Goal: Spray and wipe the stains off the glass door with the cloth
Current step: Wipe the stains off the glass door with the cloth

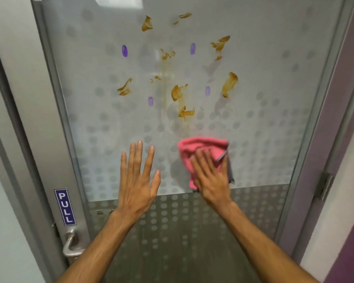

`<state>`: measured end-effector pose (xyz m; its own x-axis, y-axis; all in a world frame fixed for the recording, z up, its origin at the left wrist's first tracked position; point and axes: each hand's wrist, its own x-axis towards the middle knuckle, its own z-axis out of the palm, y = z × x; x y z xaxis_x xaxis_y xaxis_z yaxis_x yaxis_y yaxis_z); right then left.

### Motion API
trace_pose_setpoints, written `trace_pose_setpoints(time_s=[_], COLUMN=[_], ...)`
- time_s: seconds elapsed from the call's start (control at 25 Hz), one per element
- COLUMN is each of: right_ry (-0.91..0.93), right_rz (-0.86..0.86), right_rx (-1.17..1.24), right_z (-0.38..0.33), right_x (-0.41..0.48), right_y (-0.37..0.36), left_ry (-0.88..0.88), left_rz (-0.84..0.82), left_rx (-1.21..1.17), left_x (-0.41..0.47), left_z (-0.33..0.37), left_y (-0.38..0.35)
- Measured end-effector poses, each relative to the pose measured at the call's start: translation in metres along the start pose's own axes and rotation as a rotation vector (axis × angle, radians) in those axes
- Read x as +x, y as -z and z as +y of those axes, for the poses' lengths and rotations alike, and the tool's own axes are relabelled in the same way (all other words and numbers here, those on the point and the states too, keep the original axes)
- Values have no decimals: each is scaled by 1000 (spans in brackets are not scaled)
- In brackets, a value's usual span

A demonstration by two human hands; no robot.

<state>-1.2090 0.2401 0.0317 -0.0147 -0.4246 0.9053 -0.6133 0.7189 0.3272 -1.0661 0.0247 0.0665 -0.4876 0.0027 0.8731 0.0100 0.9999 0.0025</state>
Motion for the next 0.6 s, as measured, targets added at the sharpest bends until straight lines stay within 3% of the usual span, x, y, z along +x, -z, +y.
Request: trace_pose_setpoints(time_s=[0.12,0.24,0.36,0.52,0.6], right_ry=[-446,-459,-229,283,375], right_rz=[168,83,-14,-191,-201], right_rx=[134,25,36,-61,-77], right_z=[40,44,24,25,43], right_x=[44,60,31,-69,-92], right_y=[19,28,14,0,2], left_ry=[18,21,25,27,33], left_rz=[2,4,14,22,19], left_rx=[37,81,143,188,202], left_x=[6,9,7,2,0], left_z=[13,20,22,25,28], left_y=[-10,-20,-28,-38,-41])
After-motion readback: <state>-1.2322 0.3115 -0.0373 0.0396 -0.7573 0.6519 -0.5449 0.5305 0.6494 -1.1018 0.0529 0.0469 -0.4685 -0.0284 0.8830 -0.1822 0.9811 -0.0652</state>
